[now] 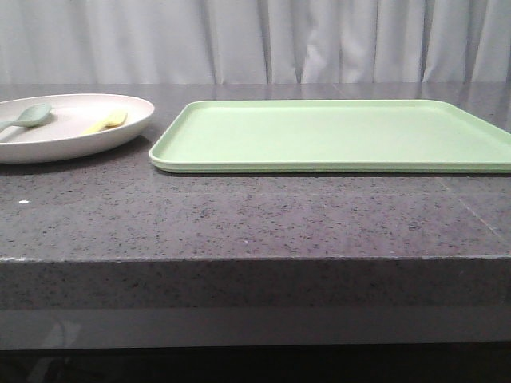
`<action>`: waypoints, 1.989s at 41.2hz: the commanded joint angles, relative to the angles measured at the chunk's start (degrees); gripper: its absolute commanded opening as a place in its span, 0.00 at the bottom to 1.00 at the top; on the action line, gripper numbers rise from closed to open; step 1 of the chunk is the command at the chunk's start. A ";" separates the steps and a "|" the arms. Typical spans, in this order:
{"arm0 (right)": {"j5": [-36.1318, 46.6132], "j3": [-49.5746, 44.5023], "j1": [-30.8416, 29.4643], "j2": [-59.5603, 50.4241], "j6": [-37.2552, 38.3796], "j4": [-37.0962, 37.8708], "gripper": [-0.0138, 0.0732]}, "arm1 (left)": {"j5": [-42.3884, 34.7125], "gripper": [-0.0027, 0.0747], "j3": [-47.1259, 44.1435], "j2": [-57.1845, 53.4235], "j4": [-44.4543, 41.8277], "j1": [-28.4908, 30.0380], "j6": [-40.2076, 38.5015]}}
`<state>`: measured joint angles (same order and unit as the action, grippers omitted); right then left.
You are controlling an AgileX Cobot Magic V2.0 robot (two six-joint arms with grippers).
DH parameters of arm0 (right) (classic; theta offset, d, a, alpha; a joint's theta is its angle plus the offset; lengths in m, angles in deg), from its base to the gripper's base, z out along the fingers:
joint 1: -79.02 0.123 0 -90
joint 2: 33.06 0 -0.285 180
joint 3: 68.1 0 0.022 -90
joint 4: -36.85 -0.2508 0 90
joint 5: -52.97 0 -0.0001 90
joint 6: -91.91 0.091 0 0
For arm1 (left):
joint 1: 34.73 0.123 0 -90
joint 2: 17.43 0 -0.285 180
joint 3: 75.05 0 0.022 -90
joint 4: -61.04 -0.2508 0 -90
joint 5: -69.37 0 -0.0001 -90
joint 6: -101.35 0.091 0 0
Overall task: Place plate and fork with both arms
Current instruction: 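Grasp the cream plate rim with the left gripper and lift it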
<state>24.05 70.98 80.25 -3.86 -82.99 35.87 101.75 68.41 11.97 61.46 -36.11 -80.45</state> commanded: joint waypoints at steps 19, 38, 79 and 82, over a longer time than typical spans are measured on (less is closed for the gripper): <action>4.33 1.88 -0.34 0.88 -0.54 0.53 0.64 | -6.34 0.72 4.14 13.55 -0.42 -0.30 -0.62; 4.33 1.88 -0.34 0.88 -0.54 0.53 0.64 | 3.35 0.64 19.26 43.72 1.09 6.50 -0.52; 4.33 1.88 -0.34 0.88 -0.54 0.53 0.64 | 16.66 0.52 39.51 81.47 48.01 18.56 29.61; 4.33 1.88 -0.34 0.88 -0.54 0.53 0.64 | 17.19 0.45 39.51 81.61 48.01 18.56 29.61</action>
<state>24.05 70.98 80.25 -3.86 -82.99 36.00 118.43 106.06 96.13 106.26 -17.71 -51.33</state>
